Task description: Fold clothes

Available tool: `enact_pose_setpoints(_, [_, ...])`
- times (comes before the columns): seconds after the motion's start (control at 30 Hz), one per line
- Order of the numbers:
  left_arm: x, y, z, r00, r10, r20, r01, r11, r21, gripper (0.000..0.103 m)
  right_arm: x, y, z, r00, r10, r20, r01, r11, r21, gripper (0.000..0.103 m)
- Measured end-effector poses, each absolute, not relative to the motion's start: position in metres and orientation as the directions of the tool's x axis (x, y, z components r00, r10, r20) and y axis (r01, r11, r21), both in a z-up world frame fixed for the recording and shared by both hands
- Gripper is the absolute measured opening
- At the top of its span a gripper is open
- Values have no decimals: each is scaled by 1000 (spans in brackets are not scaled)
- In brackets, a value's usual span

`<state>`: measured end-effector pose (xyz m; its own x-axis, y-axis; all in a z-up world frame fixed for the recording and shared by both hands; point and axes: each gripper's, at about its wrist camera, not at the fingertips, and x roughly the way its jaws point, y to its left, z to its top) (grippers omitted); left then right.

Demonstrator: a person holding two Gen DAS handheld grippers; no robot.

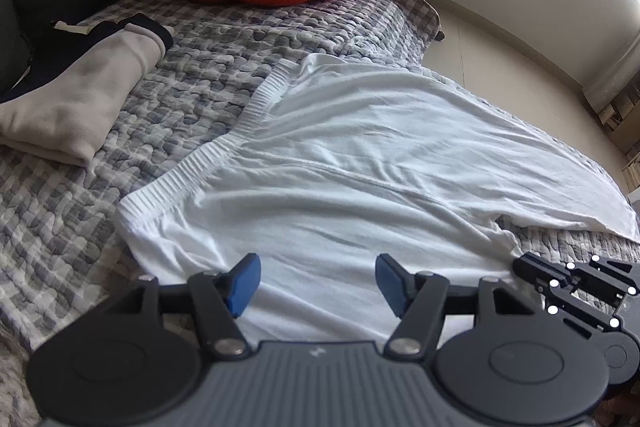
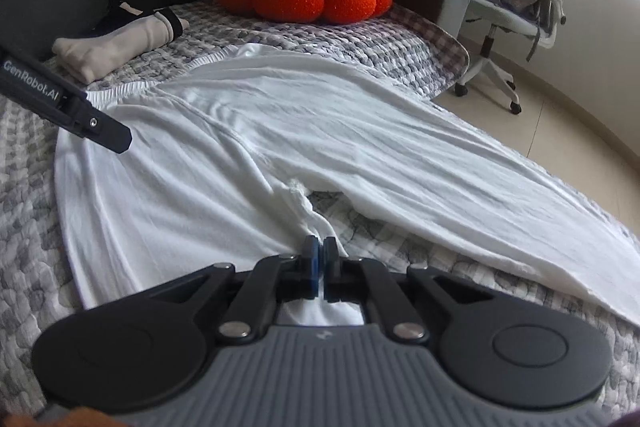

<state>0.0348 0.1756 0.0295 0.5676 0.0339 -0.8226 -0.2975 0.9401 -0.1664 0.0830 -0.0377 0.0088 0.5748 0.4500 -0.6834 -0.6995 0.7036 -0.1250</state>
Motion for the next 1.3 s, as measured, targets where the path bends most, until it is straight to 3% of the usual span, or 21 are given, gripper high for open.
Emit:
enact_pose_setpoints(0.3, [33,179,31,572,16,-820,-303,933,-192,65,78,-68,23,591,438,-677,-691,708,-146,17])
enact_pose_setpoints(0.37, [32,176,32,575,11,-818,-293,936,-194,65,73,-83,25,594,430,-680,-688,710,-151,43])
enact_pose_setpoints(0.43, [31,172,34,581,7,-814,-285,938,-195,65,67,-98,26,600,420,-681,-682,714,-160,52])
enact_pose_setpoints(0.87, [15,153,52,637,-58,-769,-234,936,-263,65,47,-181,12,602,328,-728,-608,779,-152,52])
enact_pose_setpoints(1.13, [17,111,50,630,-95,-770,-148,959,-240,65,48,-221,18,608,371,-702,-587,805,-83,52])
enact_pose_setpoints(1.3, [17,91,44,614,-122,-780,-101,968,-230,65,27,-214,26,567,454,-687,-699,707,-110,52])
